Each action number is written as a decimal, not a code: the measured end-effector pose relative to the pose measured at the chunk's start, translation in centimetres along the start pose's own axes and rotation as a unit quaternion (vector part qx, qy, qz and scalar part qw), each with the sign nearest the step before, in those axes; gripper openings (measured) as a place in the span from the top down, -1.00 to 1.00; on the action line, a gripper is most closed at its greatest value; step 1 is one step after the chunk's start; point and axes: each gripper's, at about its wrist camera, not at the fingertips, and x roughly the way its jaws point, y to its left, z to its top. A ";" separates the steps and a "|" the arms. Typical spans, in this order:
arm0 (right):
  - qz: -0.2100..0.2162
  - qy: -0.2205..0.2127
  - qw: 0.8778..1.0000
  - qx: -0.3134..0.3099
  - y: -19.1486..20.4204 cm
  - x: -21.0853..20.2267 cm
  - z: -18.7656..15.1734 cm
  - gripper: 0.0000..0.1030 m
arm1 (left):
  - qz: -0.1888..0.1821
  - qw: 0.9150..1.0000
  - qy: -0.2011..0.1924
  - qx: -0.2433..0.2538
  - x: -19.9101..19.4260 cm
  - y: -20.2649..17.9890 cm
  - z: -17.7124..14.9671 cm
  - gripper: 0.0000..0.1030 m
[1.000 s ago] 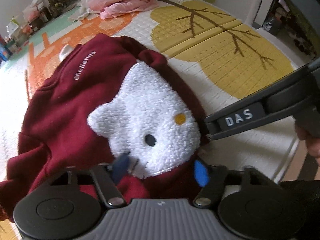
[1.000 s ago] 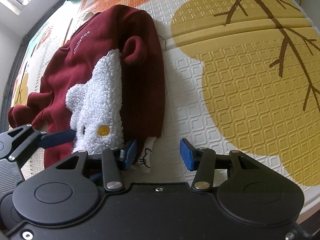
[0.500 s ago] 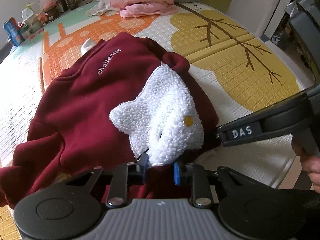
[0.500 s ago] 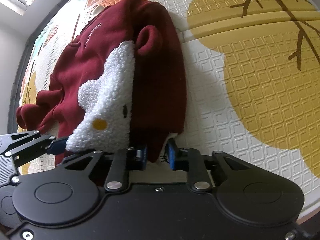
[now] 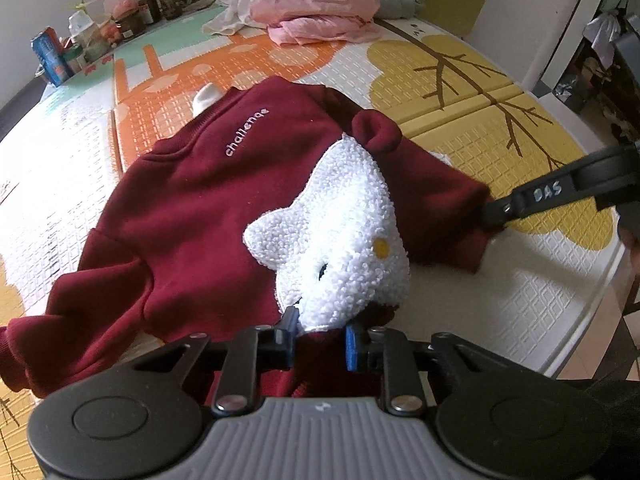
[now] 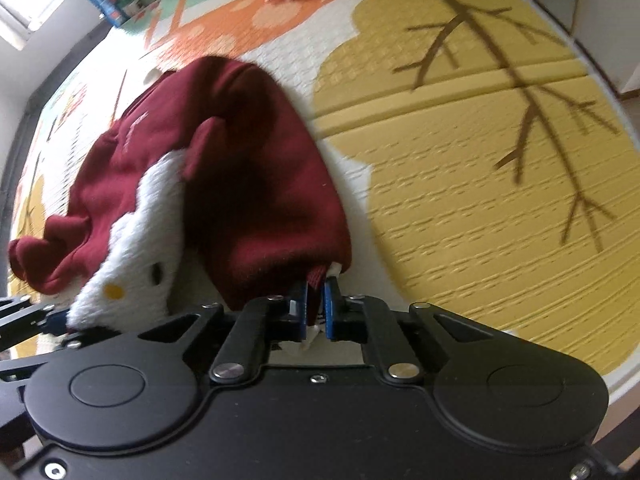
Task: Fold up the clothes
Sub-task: 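Grasp the sweatshirt hem with both grippers and lift it to straighten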
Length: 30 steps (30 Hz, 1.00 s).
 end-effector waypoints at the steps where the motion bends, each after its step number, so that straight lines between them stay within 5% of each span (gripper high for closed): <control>1: -0.005 -0.004 1.000 0.001 -0.2 -0.2 0.2 0.87 | 0.001 1.000 -0.001 -0.002 -0.1 0.2 0.0 0.52; 22: -0.099 -0.088 0.991 0.023 -5.0 -3.9 5.7 0.88 | 0.060 0.995 0.019 -0.077 -0.3 5.7 -1.0 0.51; 30: -0.118 -0.088 0.989 0.032 -6.2 -3.0 6.8 0.89 | 0.077 0.994 0.040 -0.070 1.0 6.5 -0.8 0.33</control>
